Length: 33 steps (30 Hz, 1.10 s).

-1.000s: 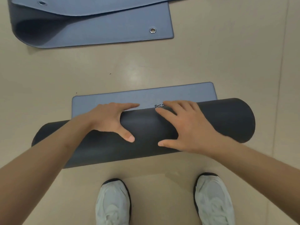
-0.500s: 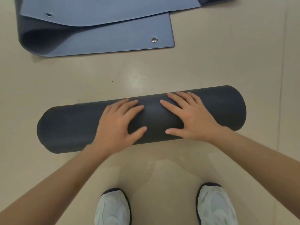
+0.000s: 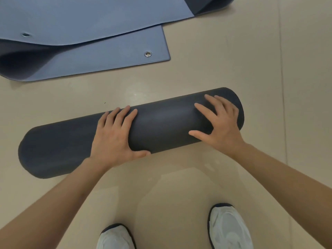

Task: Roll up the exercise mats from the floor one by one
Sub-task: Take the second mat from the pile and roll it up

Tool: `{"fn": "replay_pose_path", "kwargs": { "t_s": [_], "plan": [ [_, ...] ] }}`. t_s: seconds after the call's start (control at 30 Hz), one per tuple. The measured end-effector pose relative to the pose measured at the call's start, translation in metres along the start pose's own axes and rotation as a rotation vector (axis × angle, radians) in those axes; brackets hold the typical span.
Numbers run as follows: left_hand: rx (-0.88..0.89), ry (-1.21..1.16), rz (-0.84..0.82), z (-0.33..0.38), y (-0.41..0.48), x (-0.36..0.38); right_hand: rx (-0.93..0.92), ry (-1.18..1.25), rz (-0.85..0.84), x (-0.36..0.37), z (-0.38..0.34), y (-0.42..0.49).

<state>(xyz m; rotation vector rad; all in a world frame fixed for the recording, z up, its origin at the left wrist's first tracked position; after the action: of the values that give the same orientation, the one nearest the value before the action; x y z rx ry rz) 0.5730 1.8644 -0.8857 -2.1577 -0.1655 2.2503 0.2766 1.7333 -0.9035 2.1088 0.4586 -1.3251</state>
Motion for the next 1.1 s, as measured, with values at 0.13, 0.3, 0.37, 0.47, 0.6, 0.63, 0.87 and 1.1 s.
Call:
{"fn": "replay_pose_path", "kwargs": {
  "t_s": [0.13,0.3,0.37,0.47,0.6,0.63,0.87,1.1],
  "plan": [
    [0.016,-0.021,-0.067,-0.013,0.021,-0.007,-0.054,-0.093,-0.086,0.004,0.017,-0.007],
    [0.203,0.026,0.136,0.014,0.027,-0.019,-0.030,-0.083,-0.232,0.002,0.028,0.026],
    [0.267,0.056,0.159,0.044,0.025,-0.012,-0.016,-0.044,-0.275,0.000,0.032,0.040],
    [0.196,0.109,0.094,0.061,0.035,-0.004,0.019,0.070,-0.324,-0.004,0.034,0.063],
    [0.167,0.093,0.103,0.042,0.061,-0.009,0.156,0.252,-0.169,-0.017,0.048,0.072],
    [0.168,0.082,0.103,0.037,0.070,-0.011,0.237,0.262,-0.116,-0.020,0.056,0.065],
    [0.131,-0.025,0.008,0.014,0.122,-0.026,0.543,0.738,-0.133,-0.009,0.080,0.031],
    [0.108,-0.034,-0.019,-0.002,0.149,-0.022,0.554,0.813,-0.160,-0.003,0.083,0.075]
  ]
}}
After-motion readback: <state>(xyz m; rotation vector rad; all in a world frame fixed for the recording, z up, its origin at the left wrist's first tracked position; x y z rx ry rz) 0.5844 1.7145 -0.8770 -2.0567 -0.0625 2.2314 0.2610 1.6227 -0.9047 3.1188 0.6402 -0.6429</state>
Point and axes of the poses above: each hand's wrist, its own y-axis towards the middle knuckle, its own x-axis out of the palm, z = x × y, the point moved 2 cm from there along y, towards the middle knuckle, and after that the axes turned 1 degree about -z, right-handed, at the moved point
